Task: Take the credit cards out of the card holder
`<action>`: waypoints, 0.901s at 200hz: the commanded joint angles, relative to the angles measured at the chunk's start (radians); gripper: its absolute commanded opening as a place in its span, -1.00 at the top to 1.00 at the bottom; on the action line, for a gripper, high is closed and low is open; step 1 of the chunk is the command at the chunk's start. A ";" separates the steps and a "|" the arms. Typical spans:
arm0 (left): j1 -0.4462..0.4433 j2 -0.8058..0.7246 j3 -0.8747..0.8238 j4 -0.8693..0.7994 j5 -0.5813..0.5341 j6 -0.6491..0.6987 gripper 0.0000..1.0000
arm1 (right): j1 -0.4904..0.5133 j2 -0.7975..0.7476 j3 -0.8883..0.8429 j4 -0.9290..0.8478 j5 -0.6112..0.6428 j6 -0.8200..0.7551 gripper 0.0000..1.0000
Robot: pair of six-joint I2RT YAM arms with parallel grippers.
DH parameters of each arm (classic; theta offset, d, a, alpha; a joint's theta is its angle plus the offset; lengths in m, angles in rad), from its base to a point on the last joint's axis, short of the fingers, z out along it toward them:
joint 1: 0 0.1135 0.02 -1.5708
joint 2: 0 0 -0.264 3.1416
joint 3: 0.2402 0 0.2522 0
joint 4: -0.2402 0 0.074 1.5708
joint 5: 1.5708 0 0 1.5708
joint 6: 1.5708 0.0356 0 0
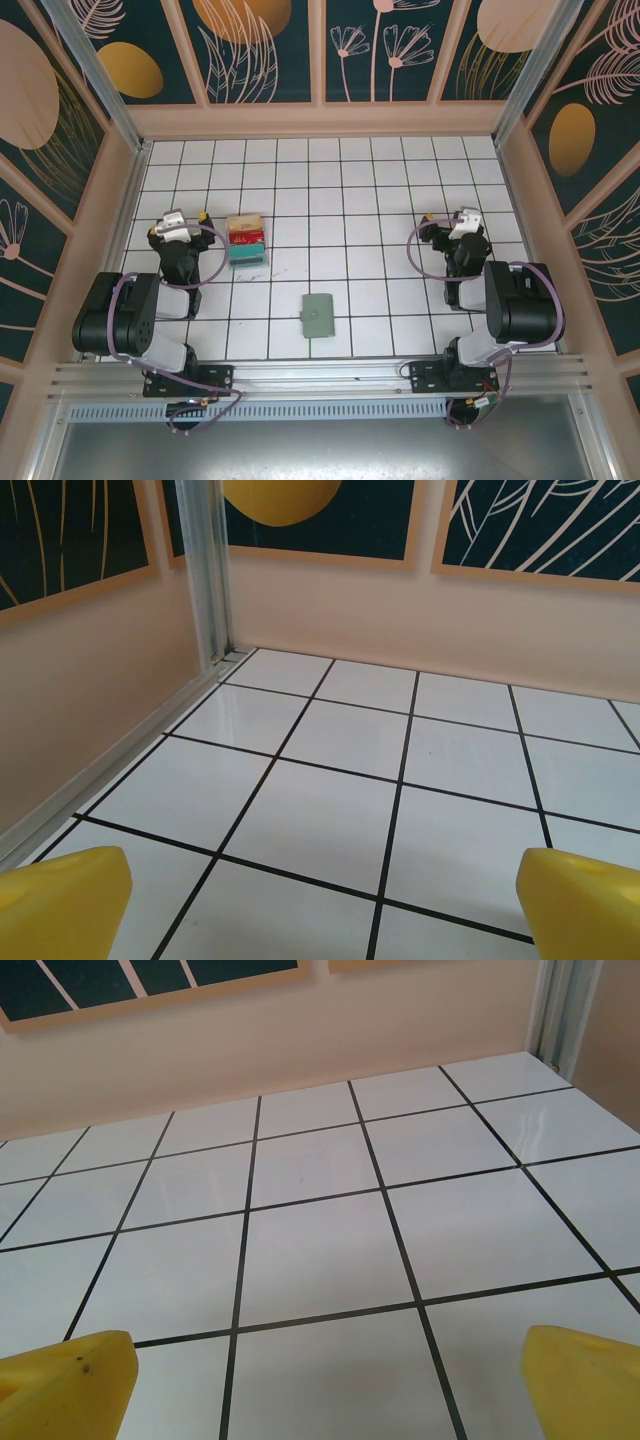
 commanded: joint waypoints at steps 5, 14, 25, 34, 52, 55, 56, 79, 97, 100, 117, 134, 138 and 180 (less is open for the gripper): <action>0.006 0.007 0.006 0.033 -0.003 -0.011 -0.98 | 0.000 0.001 0.006 0.043 0.003 -0.013 -0.98; 0.006 0.006 0.005 0.033 -0.003 -0.011 -0.98 | 0.000 0.001 0.006 0.044 0.003 -0.013 -0.97; 0.006 0.005 0.002 0.037 0.001 -0.009 -0.98 | 0.000 0.002 0.006 0.043 0.003 -0.013 -0.98; 0.006 -0.001 0.008 0.025 0.007 -0.006 -0.98 | 0.000 0.002 0.006 0.044 0.003 -0.013 -0.98; 0.006 -0.089 0.050 -0.135 -0.032 -0.019 -0.98 | 0.017 -0.048 0.027 -0.032 0.045 -0.015 -0.98; 0.006 -0.108 0.064 -0.165 -0.049 -0.026 -0.98 | 0.023 -0.068 0.036 -0.068 0.055 -0.016 -0.98; 0.006 -0.115 0.068 -0.180 -0.059 -0.029 -0.98 | 0.024 -0.075 0.040 -0.074 0.067 -0.015 -0.98; 0.007 -0.275 0.159 -0.474 -0.213 -0.143 -0.98 | 0.033 -0.223 0.156 -0.415 0.190 0.109 -0.97; 0.006 -0.378 0.280 -0.775 -0.294 -0.351 -0.98 | 0.031 -0.303 0.184 -0.488 0.177 0.222 -0.98; 0.006 -0.394 0.306 -0.840 -0.310 -0.419 -0.98 | 0.031 -0.314 0.189 -0.499 0.169 0.238 -0.98; 0.006 -0.460 0.409 -1.092 -0.306 -0.593 -0.98 | 0.027 -0.360 0.249 -0.655 0.158 0.385 -0.98; 0.006 -0.511 0.443 -1.172 -0.198 -0.614 -0.98 | 0.016 -0.397 0.281 -0.754 0.109 0.514 -0.97; 0.006 -0.523 0.446 -1.185 -0.172 -0.615 -0.98 | 0.013 -0.407 0.280 -0.755 0.071 0.523 -0.98; -0.003 -0.646 0.368 -1.228 0.202 -0.706 -0.95 | 0.074 -0.490 0.259 -0.794 -0.182 0.579 -0.97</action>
